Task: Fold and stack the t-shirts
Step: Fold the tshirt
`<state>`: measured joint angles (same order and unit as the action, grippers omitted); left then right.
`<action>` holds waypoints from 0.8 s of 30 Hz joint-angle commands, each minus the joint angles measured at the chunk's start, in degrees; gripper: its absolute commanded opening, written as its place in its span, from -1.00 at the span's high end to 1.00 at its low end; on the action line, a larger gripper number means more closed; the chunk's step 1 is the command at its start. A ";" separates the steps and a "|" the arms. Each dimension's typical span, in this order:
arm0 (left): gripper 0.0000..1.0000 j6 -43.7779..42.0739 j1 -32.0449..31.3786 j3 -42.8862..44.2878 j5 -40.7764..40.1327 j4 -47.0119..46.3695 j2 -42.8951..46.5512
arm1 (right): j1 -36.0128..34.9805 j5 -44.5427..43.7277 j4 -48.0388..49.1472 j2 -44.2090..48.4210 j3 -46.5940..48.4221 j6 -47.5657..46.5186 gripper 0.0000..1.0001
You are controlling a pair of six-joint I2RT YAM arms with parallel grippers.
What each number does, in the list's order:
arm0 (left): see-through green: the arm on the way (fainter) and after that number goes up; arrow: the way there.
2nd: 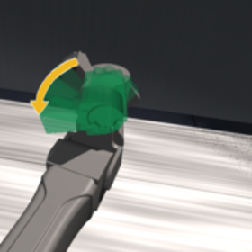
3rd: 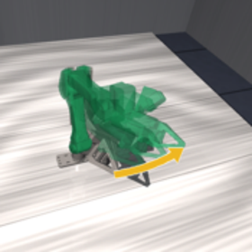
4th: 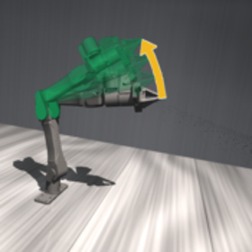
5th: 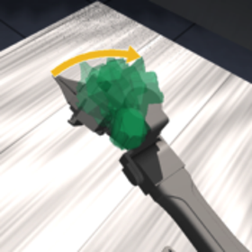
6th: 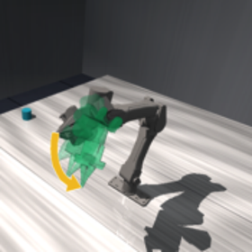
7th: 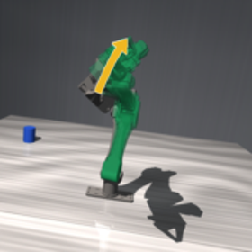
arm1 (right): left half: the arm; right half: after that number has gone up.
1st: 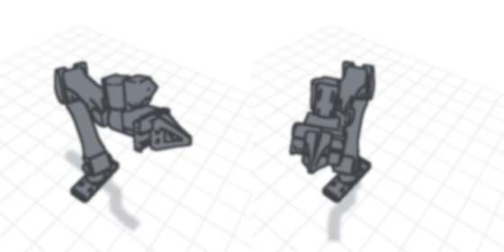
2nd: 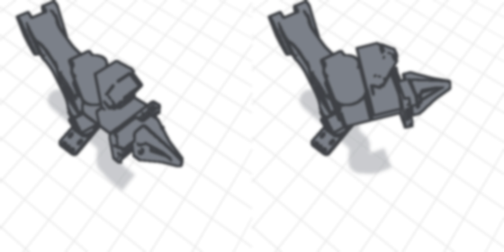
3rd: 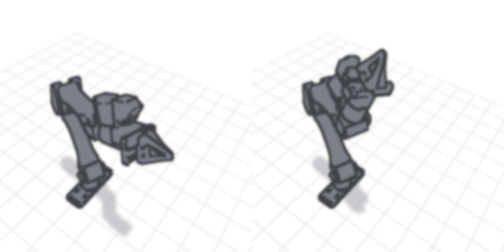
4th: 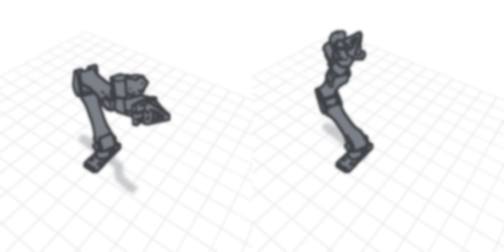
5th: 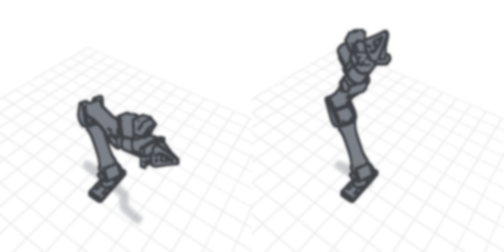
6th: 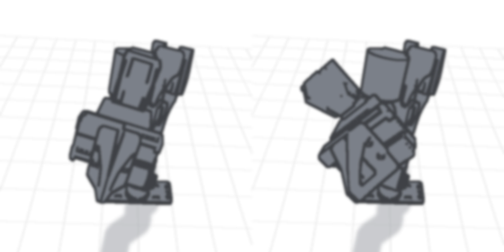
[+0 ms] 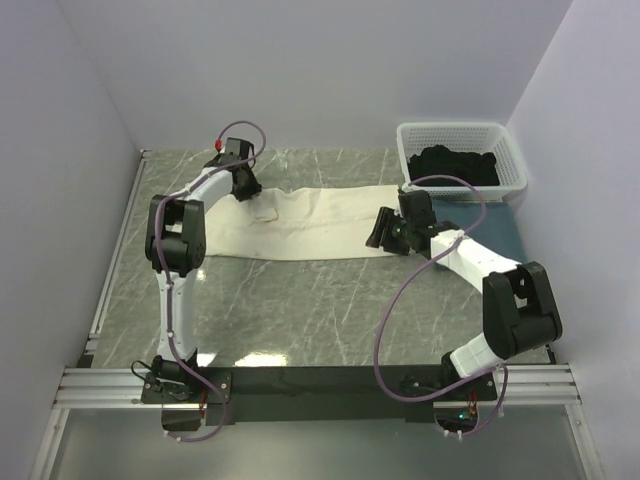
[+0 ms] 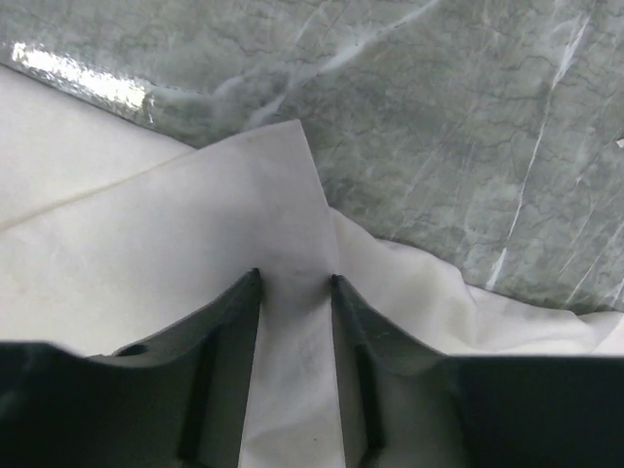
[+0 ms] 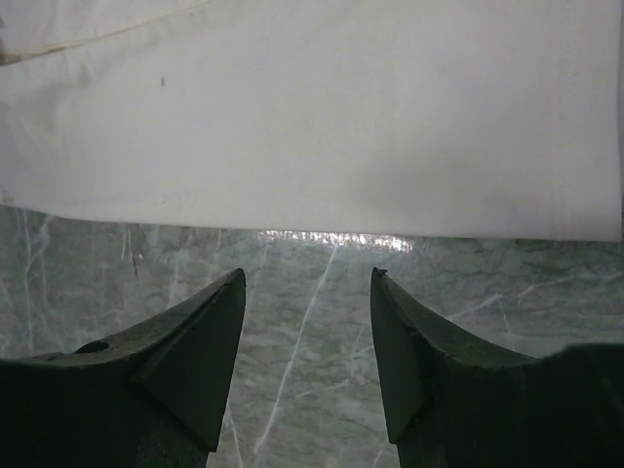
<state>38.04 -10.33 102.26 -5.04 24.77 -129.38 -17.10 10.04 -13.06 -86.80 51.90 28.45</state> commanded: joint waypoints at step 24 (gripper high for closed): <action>0.89 13.72 4.26 -35.01 0.20 -22.22 27.43 | 0.32 1.03 2.34 5.51 -3.12 -0.23 -0.21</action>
<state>47.33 -6.59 70.74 -8.03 9.39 -104.25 -17.10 10.35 -12.69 -83.42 49.10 28.47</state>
